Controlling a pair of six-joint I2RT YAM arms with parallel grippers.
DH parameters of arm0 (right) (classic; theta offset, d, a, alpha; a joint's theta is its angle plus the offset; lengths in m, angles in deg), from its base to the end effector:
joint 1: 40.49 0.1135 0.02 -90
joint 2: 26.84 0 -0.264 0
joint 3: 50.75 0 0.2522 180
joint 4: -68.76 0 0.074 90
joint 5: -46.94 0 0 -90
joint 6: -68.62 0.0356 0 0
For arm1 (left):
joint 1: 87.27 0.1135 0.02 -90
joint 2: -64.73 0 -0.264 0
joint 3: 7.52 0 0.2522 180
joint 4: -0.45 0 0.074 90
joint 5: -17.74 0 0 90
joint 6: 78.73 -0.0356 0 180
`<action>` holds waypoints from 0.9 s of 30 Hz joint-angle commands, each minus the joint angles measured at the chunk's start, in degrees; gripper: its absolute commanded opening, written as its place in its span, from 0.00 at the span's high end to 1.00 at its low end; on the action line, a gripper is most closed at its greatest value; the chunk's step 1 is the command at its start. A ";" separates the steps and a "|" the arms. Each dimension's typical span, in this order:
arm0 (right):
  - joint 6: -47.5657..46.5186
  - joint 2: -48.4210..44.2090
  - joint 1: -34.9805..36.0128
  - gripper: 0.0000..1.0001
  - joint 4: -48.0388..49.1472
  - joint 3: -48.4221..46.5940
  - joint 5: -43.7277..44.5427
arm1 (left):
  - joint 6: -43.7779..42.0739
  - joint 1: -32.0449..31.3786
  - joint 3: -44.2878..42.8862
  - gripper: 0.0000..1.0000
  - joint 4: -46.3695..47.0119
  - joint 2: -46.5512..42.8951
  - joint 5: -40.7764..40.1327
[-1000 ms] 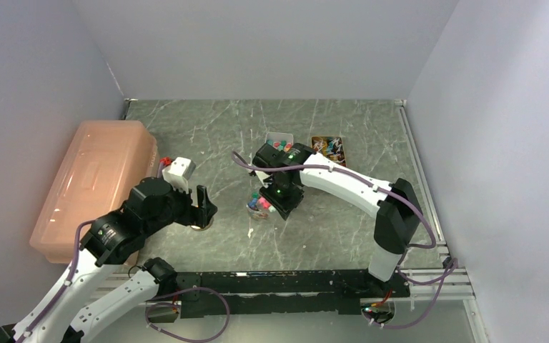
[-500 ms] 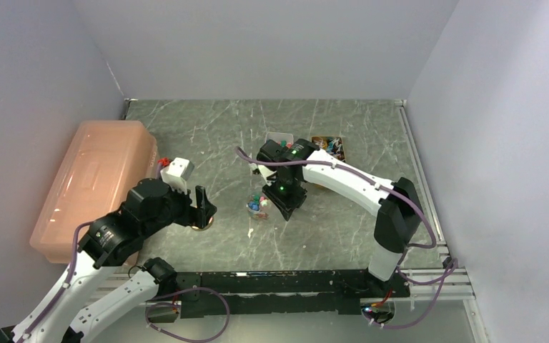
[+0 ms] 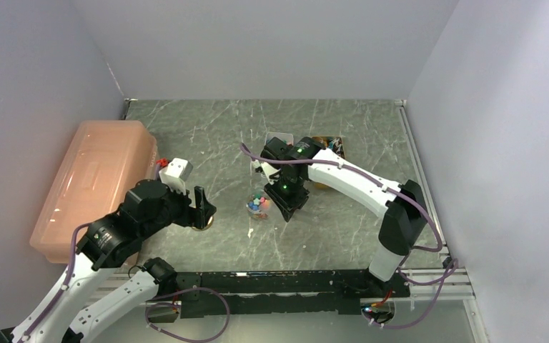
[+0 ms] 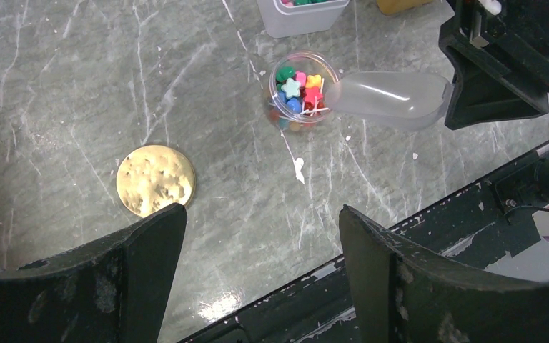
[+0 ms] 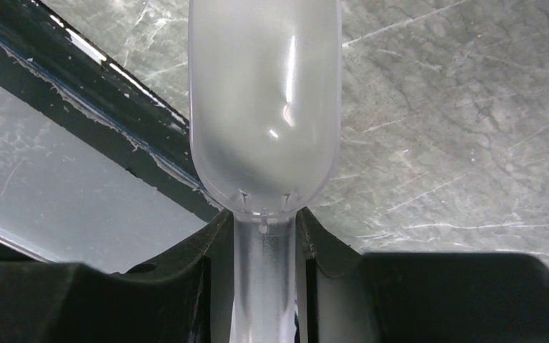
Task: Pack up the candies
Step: Place the fake candies in the packing bottle, then scoop the fake candies from the storage box.
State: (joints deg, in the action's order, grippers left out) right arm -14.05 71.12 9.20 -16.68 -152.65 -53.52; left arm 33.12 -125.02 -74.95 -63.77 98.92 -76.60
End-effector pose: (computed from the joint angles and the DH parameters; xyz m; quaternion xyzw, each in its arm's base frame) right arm 0.2049 0.2515 0.2845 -0.3651 0.9236 0.1151 0.0215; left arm 0.0858 -0.0630 0.3437 0.1018 0.8639 -0.2160 0.4435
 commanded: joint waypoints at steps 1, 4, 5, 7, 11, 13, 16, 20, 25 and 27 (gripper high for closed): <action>1.23 -2.90 -0.31 1.00 -2.00 -2.12 -0.84 | -0.19 -0.23 -0.81 0.16 1.50 -0.88 0.65; 1.50 -3.77 -0.95 1.00 -1.10 -2.33 -1.54 | -0.22 -0.17 -0.73 0.16 1.50 -1.22 0.57; 1.66 -4.22 -1.37 1.00 -0.62 -2.43 -1.58 | -0.22 -0.24 -0.73 0.16 1.50 -1.28 0.64; 2.17 -4.91 -2.41 1.00 0.27 -2.59 -1.10 | -0.22 -0.26 -0.73 0.16 1.50 -1.28 0.69; 2.75 -5.23 -4.52 1.00 0.25 -3.95 0.24 | -0.22 -0.24 -0.73 0.16 1.49 -1.24 0.69; 3.09 -4.87 -5.88 1.00 0.23 -4.96 0.81 | -0.22 -0.26 -0.73 0.16 1.50 -1.24 0.69; 3.99 -3.43 -8.14 1.00 -0.01 -7.19 1.74 | -0.37 -0.20 -0.73 0.16 1.59 -0.94 0.95; 5.03 1.05 -10.86 1.00 -1.51 -12.00 2.23 | -0.36 -0.26 -0.73 0.16 1.59 -0.68 1.21; 6.03 7.25 -12.61 1.00 -5.08 -19.27 1.77 | -0.42 -0.26 -0.73 0.16 1.68 -1.00 1.23; 6.53 9.48 -13.24 1.00 -6.17 -21.62 0.87 | -0.41 -0.21 -0.73 0.16 1.68 -1.19 1.18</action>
State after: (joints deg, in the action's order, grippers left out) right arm -9.48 77.48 -3.21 -19.04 -169.18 -52.12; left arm 33.01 -125.02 -74.95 -63.77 98.07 -76.14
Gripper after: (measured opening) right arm 0.337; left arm 0.842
